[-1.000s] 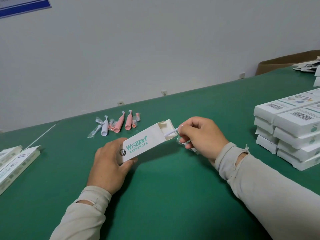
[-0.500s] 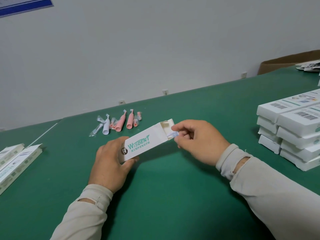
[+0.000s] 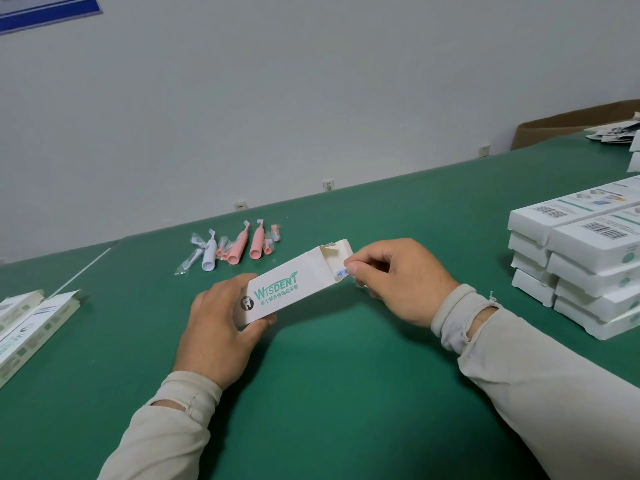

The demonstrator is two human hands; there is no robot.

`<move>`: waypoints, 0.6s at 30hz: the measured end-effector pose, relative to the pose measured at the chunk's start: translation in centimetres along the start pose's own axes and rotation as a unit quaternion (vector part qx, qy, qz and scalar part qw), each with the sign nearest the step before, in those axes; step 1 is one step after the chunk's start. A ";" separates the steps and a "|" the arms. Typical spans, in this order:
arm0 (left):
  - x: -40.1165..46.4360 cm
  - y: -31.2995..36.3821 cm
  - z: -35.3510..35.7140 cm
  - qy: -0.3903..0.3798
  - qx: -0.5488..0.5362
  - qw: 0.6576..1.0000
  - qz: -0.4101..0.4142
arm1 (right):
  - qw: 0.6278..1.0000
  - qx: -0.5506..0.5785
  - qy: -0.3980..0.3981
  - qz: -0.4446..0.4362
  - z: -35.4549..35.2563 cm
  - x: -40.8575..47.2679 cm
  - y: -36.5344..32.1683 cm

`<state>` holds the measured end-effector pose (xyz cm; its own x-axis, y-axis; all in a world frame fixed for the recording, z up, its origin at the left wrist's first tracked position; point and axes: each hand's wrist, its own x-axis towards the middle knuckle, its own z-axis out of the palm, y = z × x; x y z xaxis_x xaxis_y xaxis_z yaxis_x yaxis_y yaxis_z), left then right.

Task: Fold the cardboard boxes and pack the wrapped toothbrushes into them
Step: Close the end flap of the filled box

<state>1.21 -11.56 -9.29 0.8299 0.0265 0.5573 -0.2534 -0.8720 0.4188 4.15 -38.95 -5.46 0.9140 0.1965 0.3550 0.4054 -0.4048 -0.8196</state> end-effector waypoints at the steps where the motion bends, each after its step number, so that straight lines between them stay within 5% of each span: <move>1: 0.0 0.0 0.0 -0.001 0.002 1.000 0.001 | 1.000 0.002 -0.002 0.004 0.0 0.0 0.1; 18: 0.1 0.1 -0.2 0.019 -0.004 1.000 -0.013 | 1.000 0.023 -0.018 0.000 1.1 -0.3 0.2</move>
<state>1.14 -11.57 -9.10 0.8171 0.0673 0.5726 -0.2358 -0.8673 0.4384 3.92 -38.08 -6.27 0.9123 0.2296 0.3392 0.4036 -0.3636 -0.8396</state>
